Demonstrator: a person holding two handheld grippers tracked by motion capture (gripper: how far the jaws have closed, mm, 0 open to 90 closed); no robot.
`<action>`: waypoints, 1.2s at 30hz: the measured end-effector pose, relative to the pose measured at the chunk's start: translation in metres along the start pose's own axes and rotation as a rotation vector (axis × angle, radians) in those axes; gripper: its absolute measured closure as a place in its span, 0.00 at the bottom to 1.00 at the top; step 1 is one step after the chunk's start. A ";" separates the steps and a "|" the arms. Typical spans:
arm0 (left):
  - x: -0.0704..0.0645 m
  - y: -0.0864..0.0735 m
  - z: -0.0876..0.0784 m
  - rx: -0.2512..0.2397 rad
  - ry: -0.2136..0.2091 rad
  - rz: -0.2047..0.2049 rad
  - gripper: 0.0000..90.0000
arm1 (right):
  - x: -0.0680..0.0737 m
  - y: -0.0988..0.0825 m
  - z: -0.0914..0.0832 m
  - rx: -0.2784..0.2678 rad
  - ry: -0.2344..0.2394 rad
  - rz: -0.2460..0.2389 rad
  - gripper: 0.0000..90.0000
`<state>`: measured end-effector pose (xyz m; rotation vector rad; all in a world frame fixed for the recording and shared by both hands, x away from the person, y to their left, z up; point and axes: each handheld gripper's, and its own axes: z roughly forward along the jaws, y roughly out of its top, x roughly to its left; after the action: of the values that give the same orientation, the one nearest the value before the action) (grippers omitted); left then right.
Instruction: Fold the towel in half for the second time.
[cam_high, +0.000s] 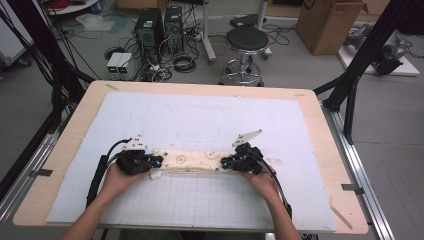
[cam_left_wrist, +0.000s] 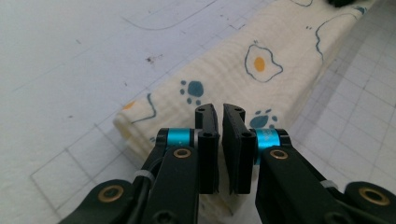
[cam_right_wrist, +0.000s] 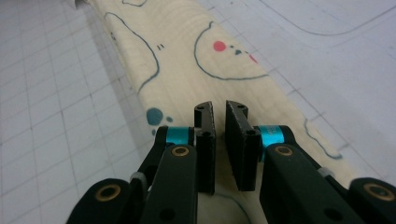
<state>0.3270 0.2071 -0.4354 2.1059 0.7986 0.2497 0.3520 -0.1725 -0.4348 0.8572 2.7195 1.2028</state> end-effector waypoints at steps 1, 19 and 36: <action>0.001 -0.001 -0.002 0.004 -0.001 0.005 0.93 | 0.000 -0.001 -0.001 0.001 -0.005 -0.002 0.91; 0.006 0.001 -0.007 -0.045 0.015 -0.016 0.73 | -0.006 -0.010 -0.023 -0.107 -0.020 -0.003 0.66; 0.003 -0.004 0.001 0.006 0.034 0.018 0.71 | -0.003 -0.025 -0.018 -0.050 -0.076 -0.066 0.58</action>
<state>0.3276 0.2099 -0.4391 2.1205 0.8017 0.2934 0.3381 -0.2002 -0.4401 0.7839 2.6246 1.1946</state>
